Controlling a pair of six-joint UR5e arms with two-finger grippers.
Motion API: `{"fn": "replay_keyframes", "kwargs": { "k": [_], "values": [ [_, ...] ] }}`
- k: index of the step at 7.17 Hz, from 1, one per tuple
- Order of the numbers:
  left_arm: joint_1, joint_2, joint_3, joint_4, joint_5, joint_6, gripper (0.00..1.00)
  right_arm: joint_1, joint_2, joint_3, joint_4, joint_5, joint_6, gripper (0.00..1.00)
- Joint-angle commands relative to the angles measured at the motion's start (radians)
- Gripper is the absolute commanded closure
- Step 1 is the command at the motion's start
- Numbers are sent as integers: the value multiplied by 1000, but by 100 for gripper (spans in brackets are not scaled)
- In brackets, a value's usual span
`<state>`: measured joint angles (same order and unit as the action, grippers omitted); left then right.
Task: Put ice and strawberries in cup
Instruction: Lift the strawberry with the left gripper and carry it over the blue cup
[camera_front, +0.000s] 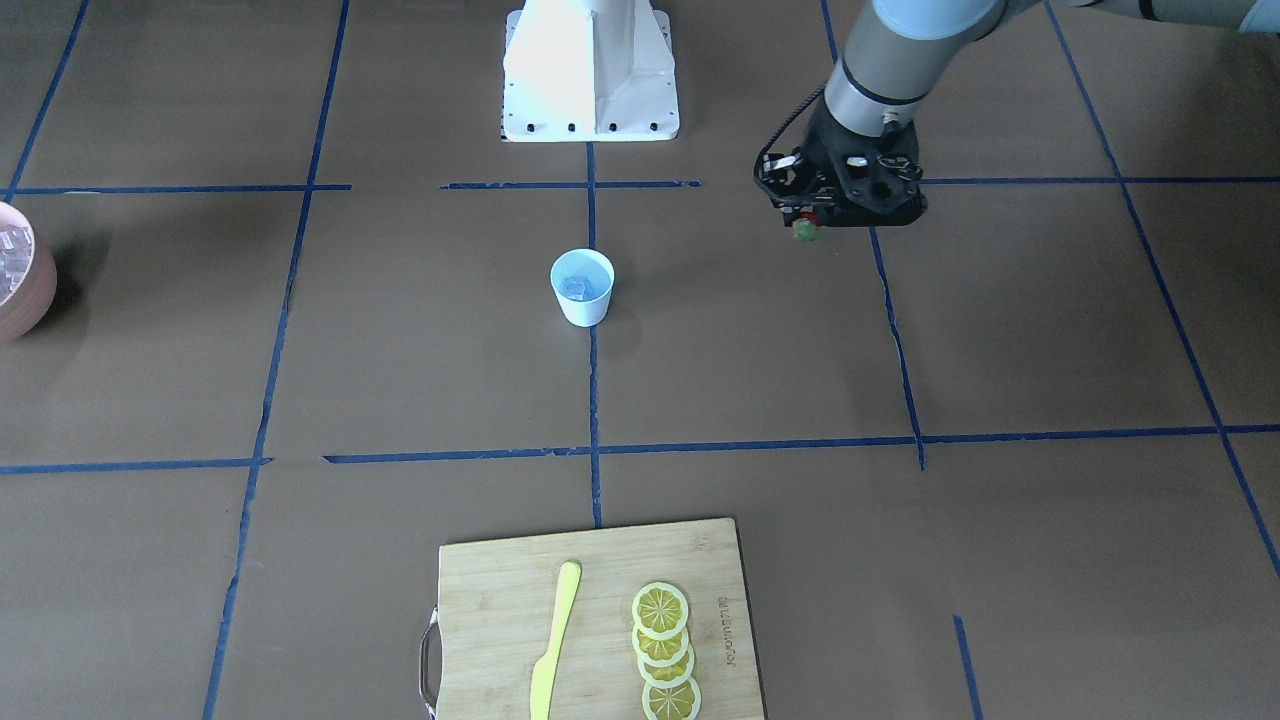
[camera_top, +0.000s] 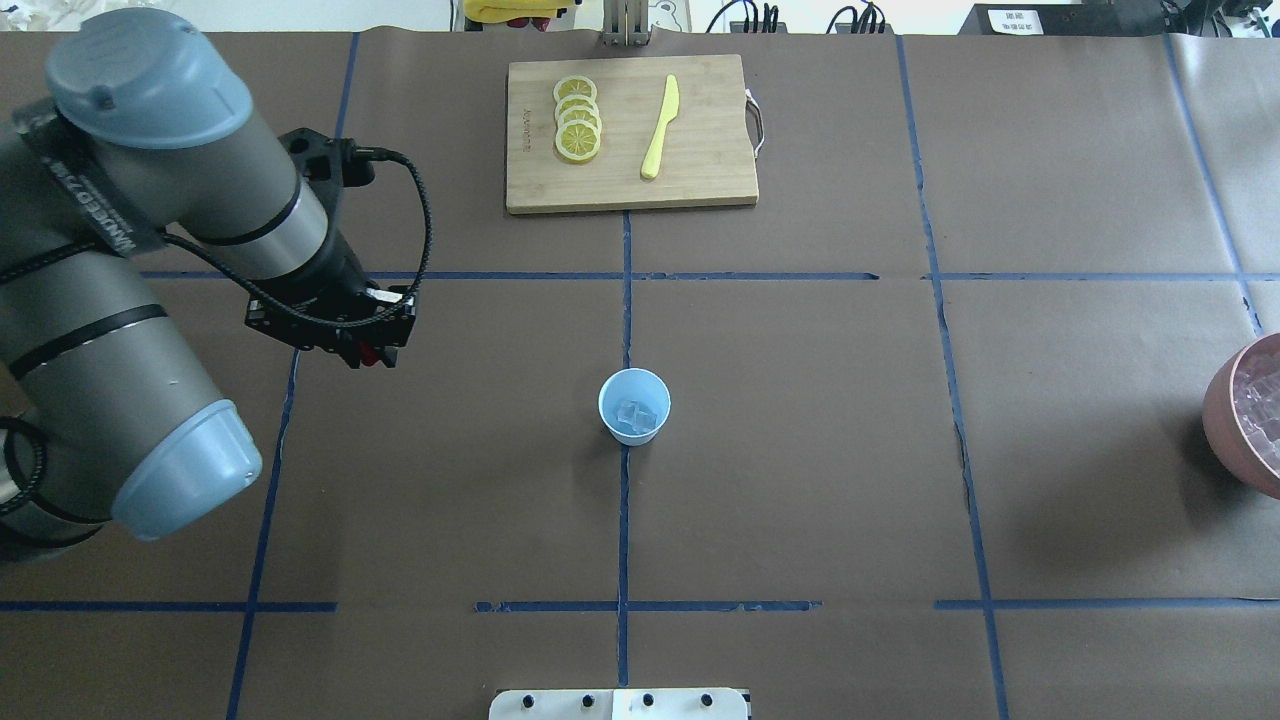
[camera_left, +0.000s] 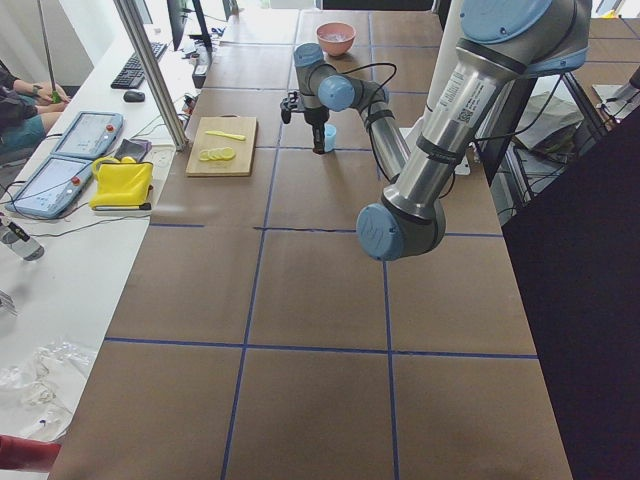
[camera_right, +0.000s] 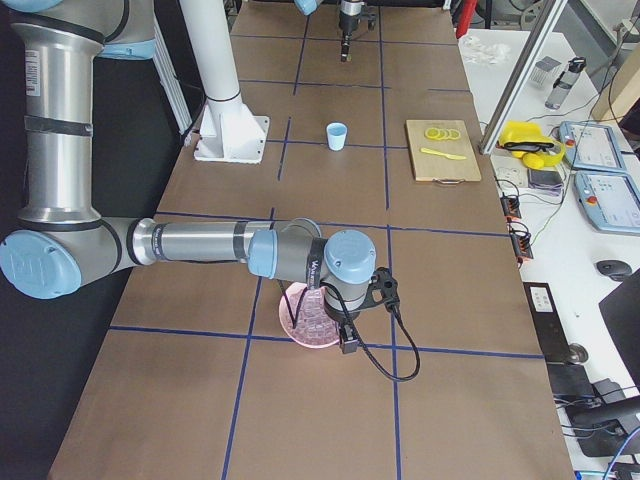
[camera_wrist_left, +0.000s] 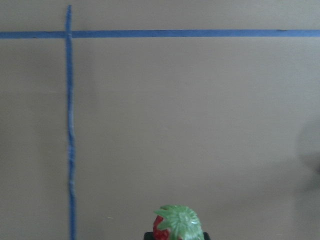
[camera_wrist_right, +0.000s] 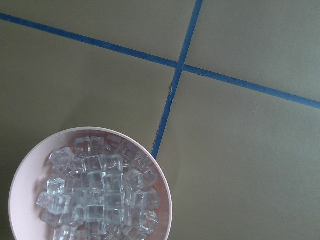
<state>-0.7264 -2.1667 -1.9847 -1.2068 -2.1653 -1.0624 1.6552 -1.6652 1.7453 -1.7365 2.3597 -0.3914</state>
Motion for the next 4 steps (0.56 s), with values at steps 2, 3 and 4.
{"fn": "replay_keyframes", "kwargs": {
  "k": [2,3,4],
  "values": [
    [112,-279,243,-8,73,-198,99,0,-8,2,0,0,-1,1],
    [116,-321,307,-46,76,-224,99,0,-8,2,0,1,-1,1],
    [137,-329,354,-121,78,-258,98,0,-8,2,0,0,-1,1]
  ]
}}
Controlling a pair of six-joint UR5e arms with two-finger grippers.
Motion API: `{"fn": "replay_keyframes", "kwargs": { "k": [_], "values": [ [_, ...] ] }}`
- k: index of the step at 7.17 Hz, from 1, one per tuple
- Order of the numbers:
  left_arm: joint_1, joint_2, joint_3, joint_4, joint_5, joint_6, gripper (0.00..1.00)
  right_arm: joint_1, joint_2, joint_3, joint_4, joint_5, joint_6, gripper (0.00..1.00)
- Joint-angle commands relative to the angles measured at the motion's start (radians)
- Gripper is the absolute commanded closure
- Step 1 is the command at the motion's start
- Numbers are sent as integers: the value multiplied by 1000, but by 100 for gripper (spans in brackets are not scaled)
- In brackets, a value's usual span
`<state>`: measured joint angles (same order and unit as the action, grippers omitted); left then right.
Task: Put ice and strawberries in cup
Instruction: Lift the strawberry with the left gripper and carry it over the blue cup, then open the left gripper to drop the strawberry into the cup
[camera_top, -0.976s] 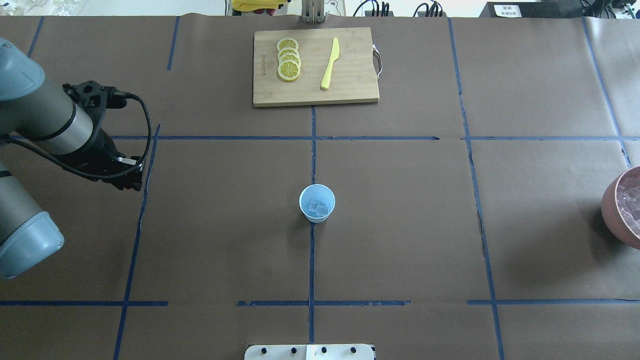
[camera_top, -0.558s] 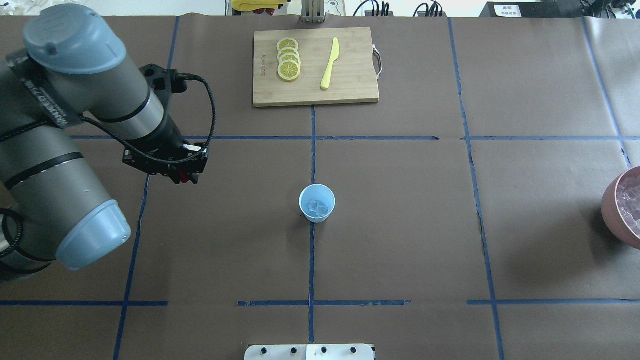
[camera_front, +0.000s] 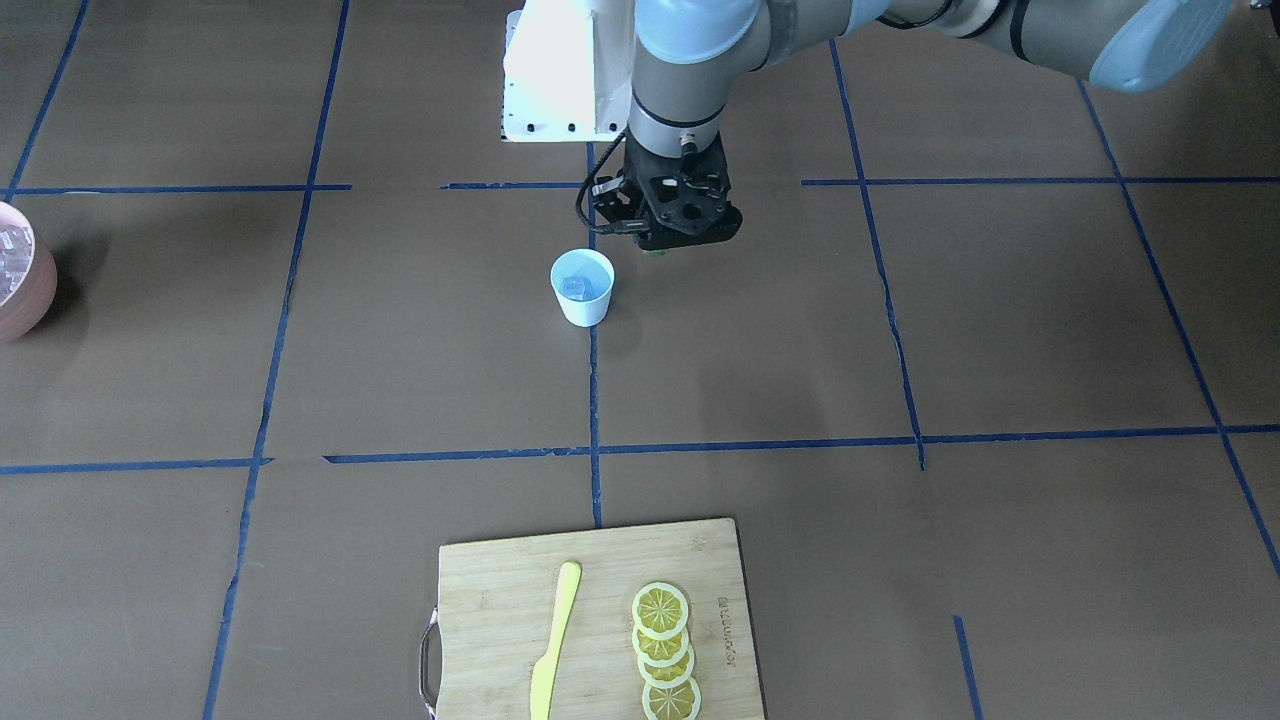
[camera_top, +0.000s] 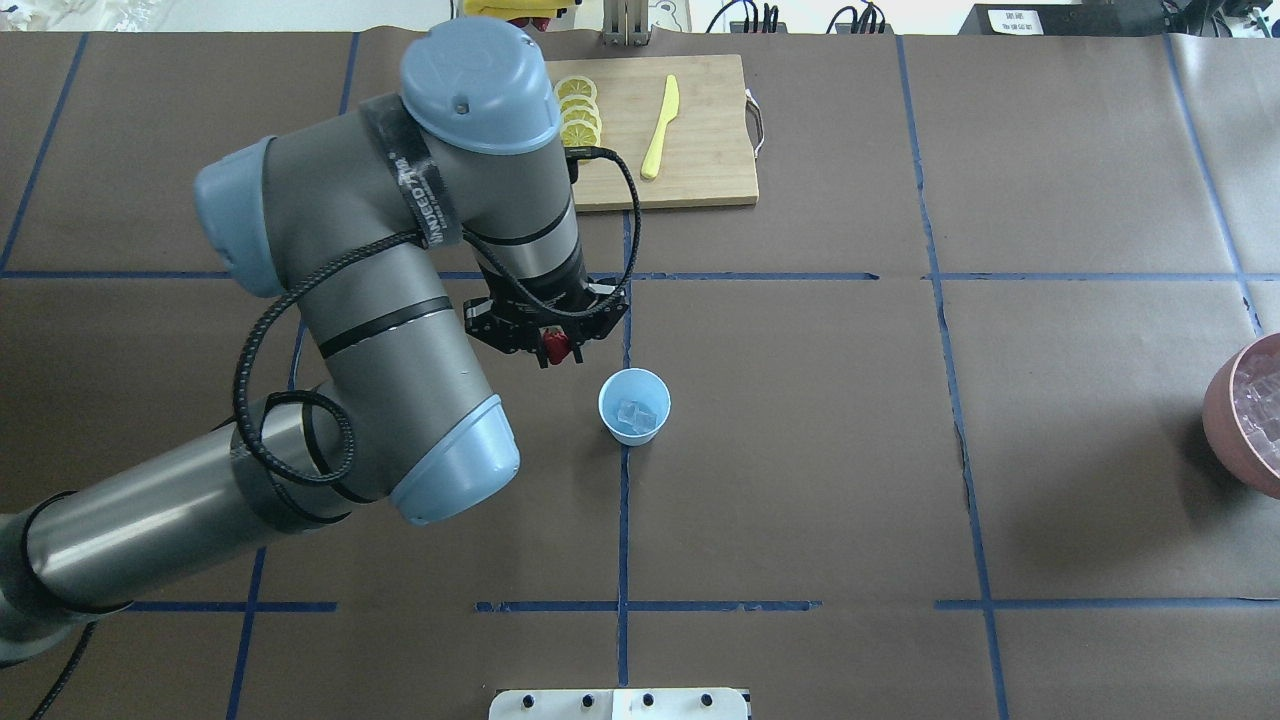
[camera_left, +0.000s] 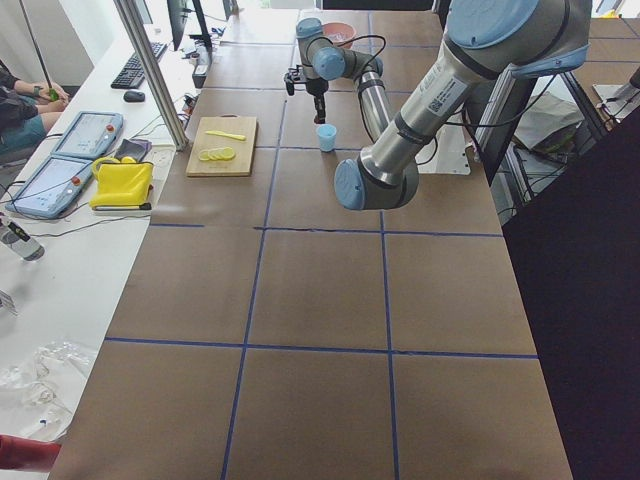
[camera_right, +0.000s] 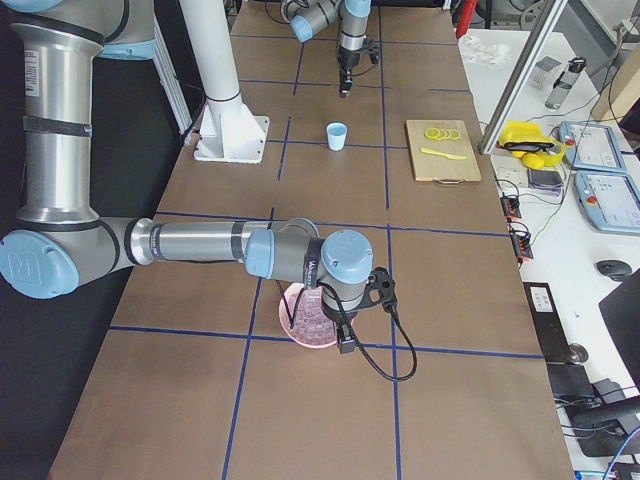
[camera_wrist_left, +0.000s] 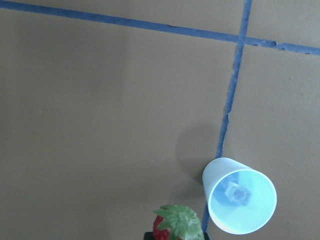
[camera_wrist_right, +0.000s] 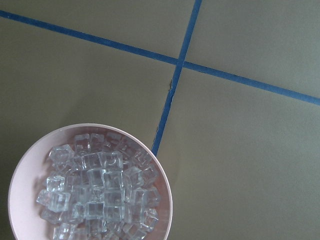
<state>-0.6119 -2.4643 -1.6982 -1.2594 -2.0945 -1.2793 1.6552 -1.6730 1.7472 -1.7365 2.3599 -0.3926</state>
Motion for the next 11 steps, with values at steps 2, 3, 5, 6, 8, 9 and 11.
{"fn": "replay_keyframes", "kwargs": {
  "k": [2,3,5,6,8,9,11],
  "values": [
    [81,-64,149,-136,69,-90,95,0,-1,0,0,-1,-2,1],
    [83,-64,147,-137,70,-92,92,0,-1,-1,0,-1,-2,1],
    [86,-62,147,-137,70,-91,61,0,-1,-1,0,-1,-2,1],
    [86,-59,146,-137,70,-91,27,0,-1,-1,0,-1,-2,1],
    [86,-58,146,-137,70,-91,6,0,-2,-1,0,-1,-2,1],
    [86,-56,141,-137,70,-84,1,0,-2,-1,0,-1,-2,1],
    [83,-3,88,-132,71,-51,0,0,-4,-1,0,-1,-2,1]
  ]
}}
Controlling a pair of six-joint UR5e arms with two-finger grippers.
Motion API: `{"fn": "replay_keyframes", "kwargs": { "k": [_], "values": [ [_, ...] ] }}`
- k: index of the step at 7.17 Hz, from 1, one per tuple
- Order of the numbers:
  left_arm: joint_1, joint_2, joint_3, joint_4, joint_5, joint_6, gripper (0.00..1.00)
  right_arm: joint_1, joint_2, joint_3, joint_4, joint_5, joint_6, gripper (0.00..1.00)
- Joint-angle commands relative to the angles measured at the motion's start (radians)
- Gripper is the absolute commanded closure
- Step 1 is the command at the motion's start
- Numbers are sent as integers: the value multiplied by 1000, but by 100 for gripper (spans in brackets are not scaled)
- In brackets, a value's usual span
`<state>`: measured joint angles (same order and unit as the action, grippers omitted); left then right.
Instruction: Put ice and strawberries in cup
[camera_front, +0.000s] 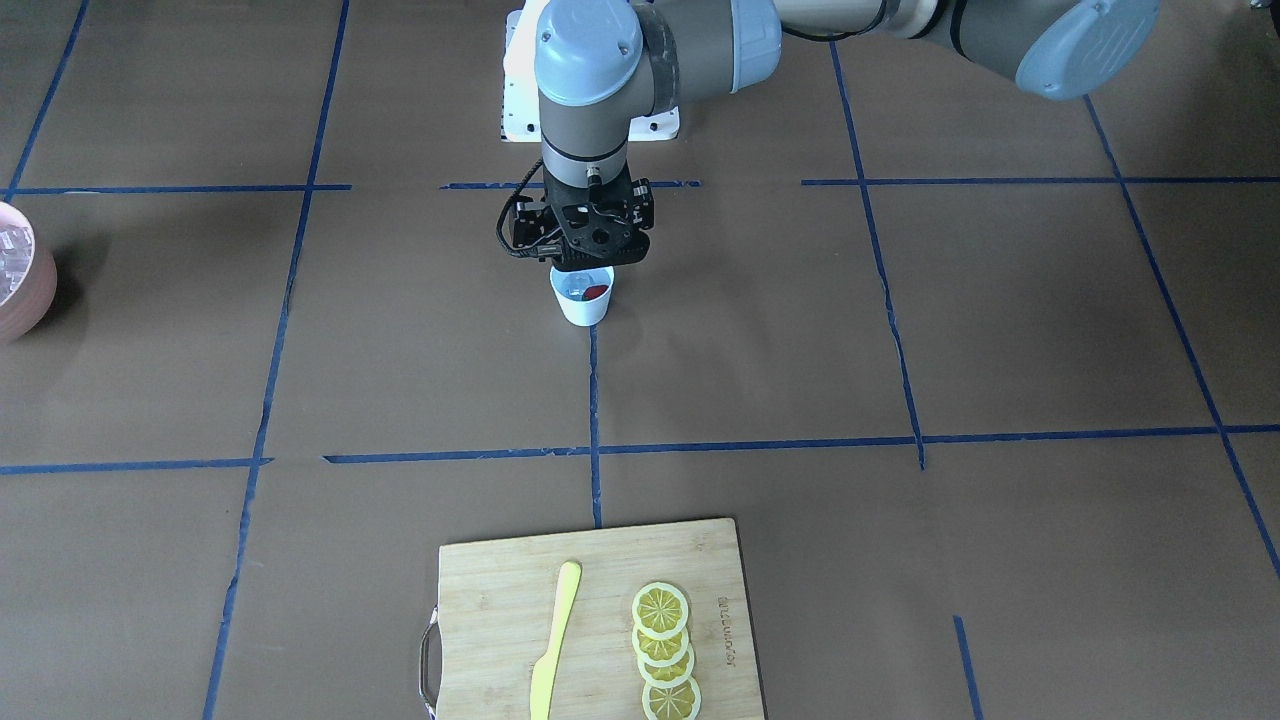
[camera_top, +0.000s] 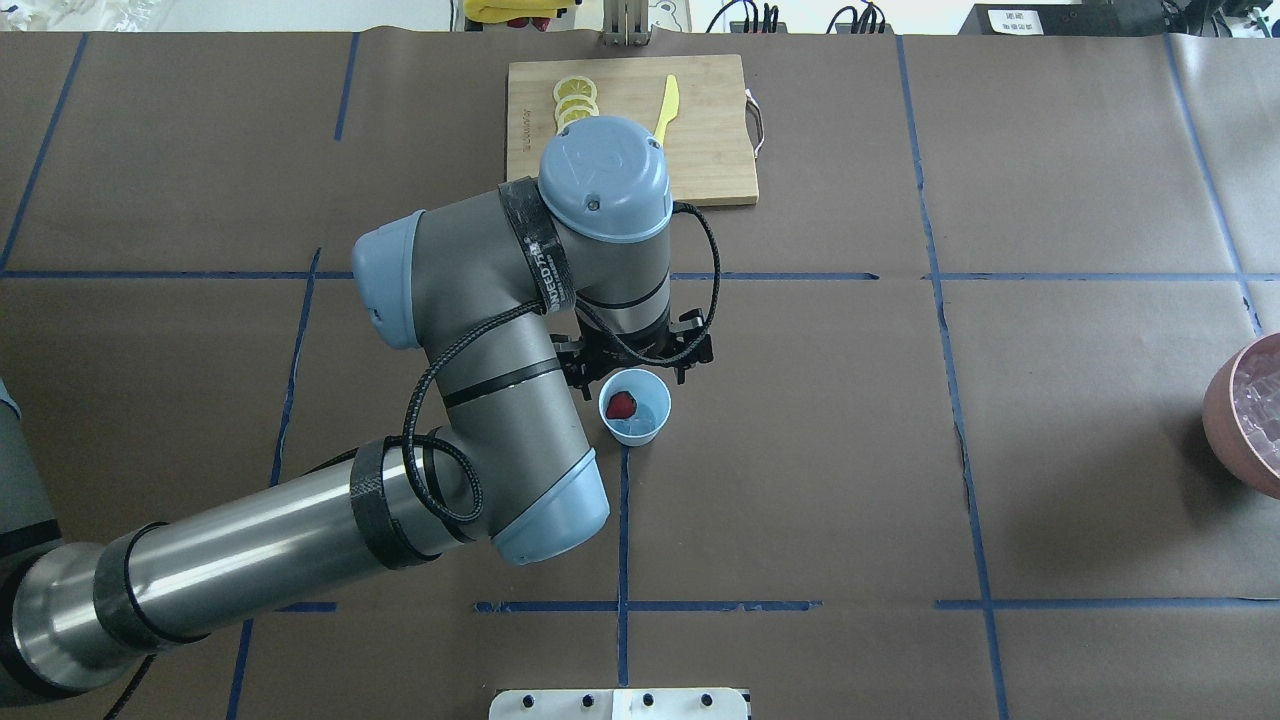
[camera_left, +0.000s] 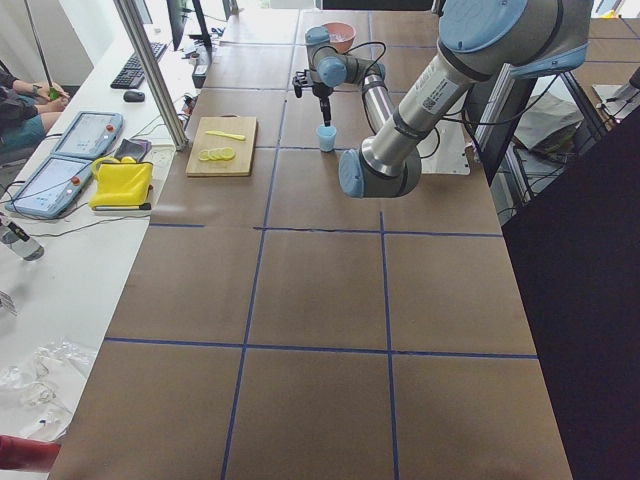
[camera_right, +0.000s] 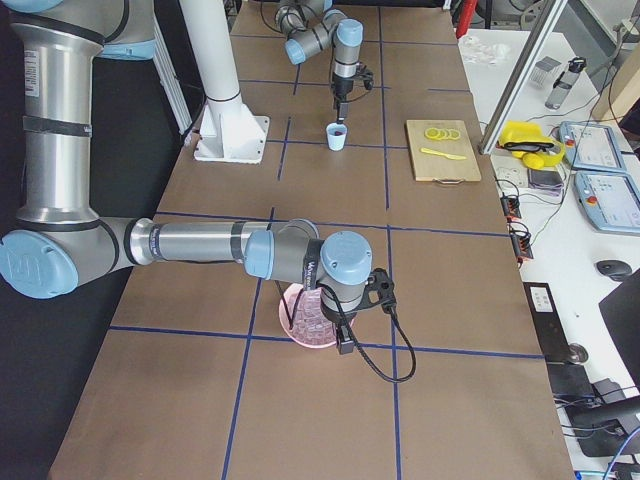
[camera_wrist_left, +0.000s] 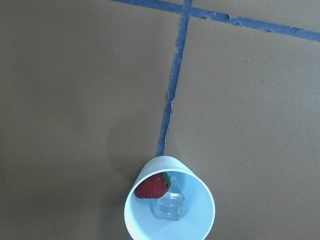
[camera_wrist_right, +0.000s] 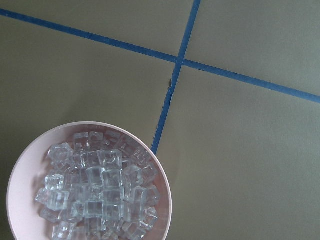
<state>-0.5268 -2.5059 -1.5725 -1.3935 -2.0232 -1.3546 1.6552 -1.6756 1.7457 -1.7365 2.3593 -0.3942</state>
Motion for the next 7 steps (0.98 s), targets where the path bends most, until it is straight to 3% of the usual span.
{"fn": "replay_keyframes", "kwargs": {
  "k": [1,3,4,7],
  "values": [
    [-18,159,-167,8,0,129,0,0,-4,0,0,0,-2,1],
    [-123,452,-434,14,-9,455,0,0,-4,0,0,0,-2,1],
    [-204,548,-460,14,-15,618,0,0,-4,0,0,0,-2,1],
    [-541,796,-445,4,-223,1135,0,0,-4,0,0,0,-2,1]
  ]
}}
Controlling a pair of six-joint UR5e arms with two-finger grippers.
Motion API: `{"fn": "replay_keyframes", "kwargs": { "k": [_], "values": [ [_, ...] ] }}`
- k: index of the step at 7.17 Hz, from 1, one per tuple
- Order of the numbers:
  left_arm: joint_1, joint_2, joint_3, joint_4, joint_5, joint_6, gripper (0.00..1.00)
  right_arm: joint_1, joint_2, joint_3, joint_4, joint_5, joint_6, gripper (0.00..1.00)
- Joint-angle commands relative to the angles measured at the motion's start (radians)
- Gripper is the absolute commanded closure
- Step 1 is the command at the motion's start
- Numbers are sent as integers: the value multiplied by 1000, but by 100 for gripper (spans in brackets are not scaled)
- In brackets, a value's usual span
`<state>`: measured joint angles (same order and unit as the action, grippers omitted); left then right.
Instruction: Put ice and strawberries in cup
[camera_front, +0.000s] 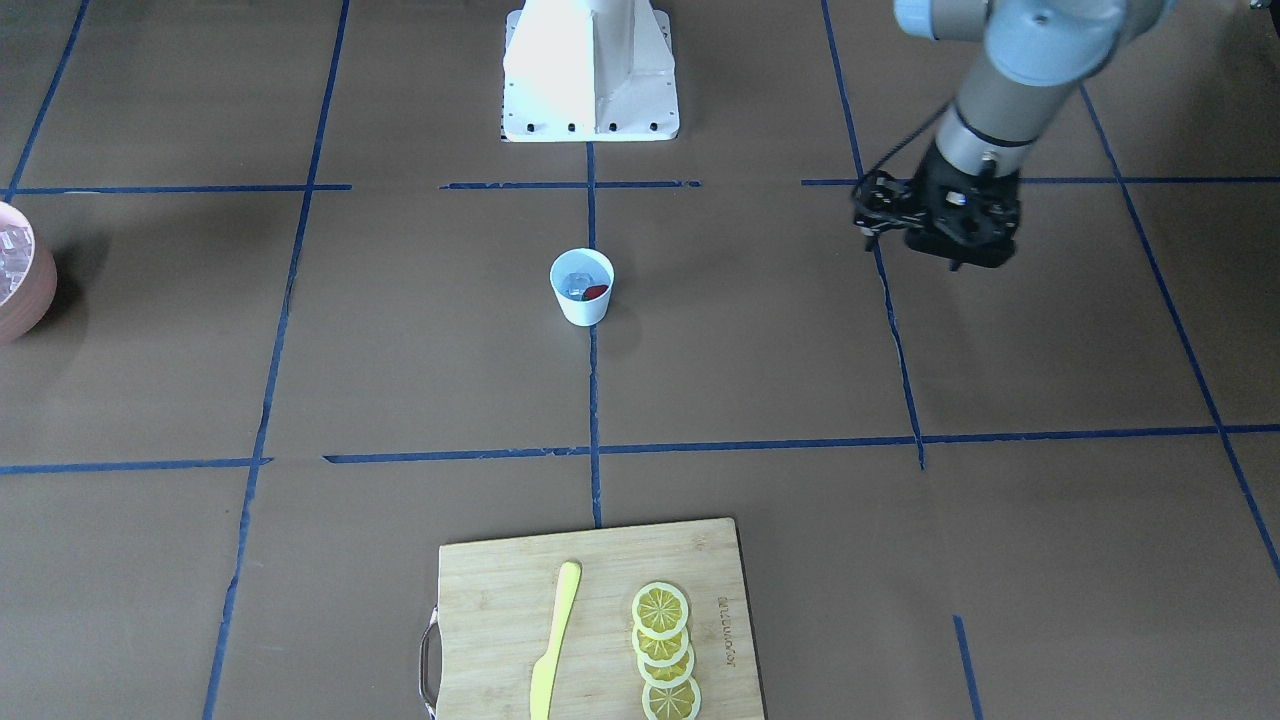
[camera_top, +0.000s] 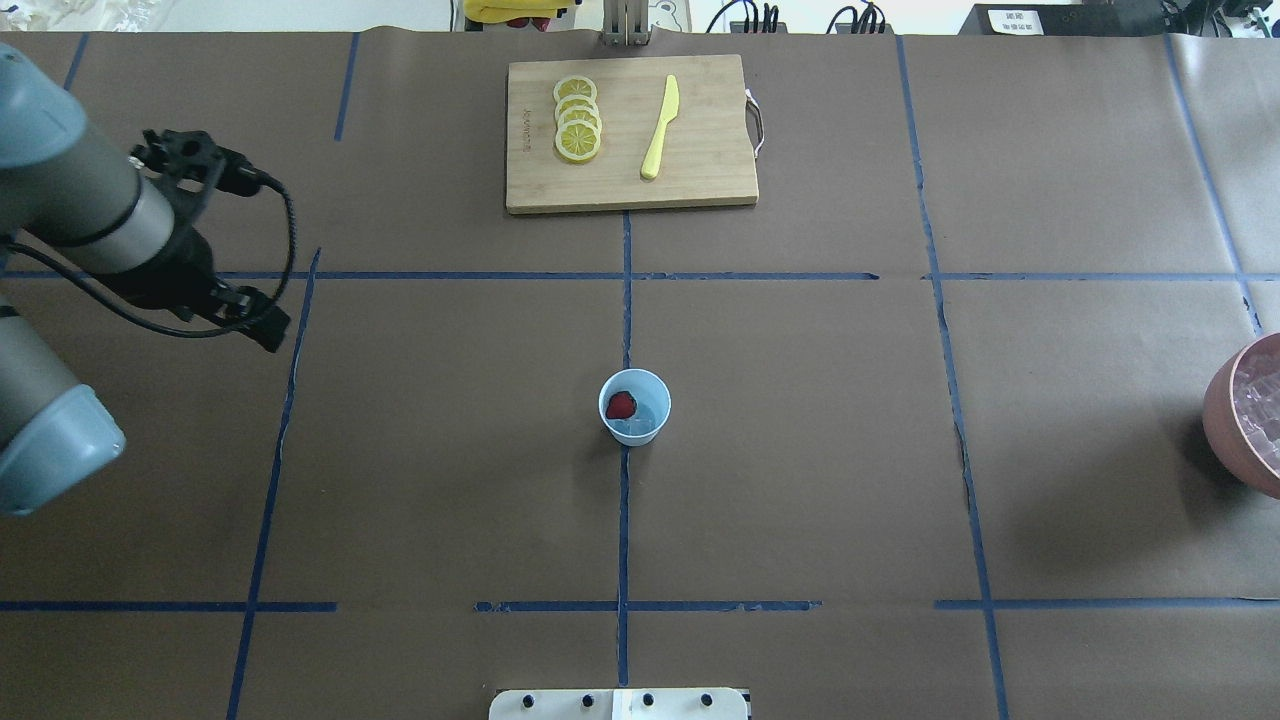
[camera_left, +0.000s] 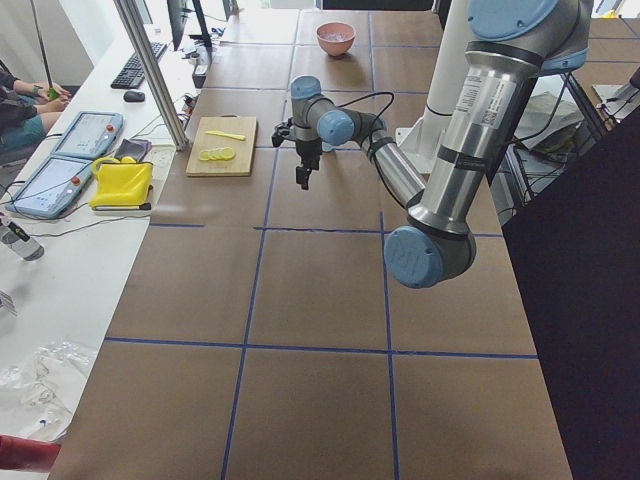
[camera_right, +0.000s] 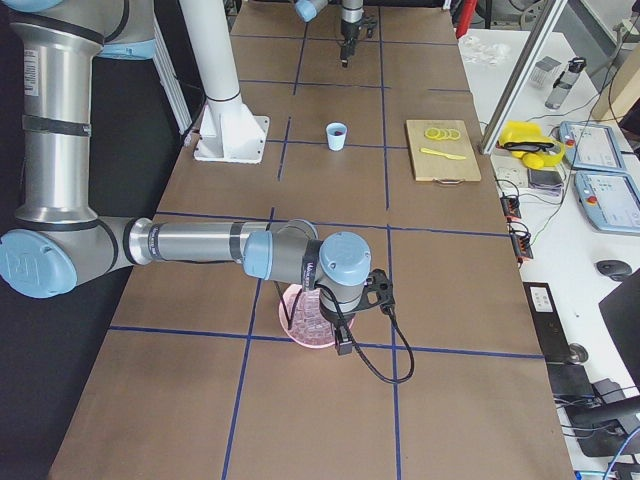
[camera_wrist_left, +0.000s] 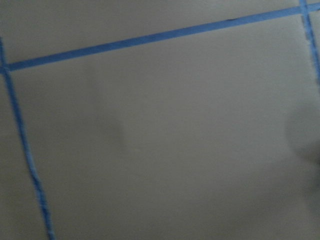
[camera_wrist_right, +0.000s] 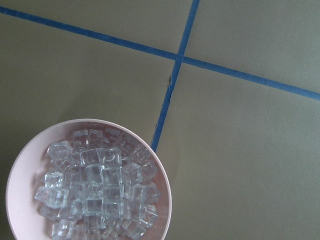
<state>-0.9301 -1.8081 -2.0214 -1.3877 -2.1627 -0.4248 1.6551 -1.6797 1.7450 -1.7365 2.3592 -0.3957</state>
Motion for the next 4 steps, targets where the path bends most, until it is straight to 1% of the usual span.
{"fn": "replay_keyframes", "kwargs": {
  "k": [1,2,3,4],
  "values": [
    [-226,146,35,-2,-121,327,0,0,0,-1,0,0,-2,1],
    [-316,194,91,-4,-158,459,0,0,0,-1,0,0,-2,1],
    [-419,202,178,-4,-201,576,0,0,0,-1,0,0,-2,1],
    [-523,216,293,-8,-260,630,0,0,0,-1,0,0,-2,1]
  ]
}}
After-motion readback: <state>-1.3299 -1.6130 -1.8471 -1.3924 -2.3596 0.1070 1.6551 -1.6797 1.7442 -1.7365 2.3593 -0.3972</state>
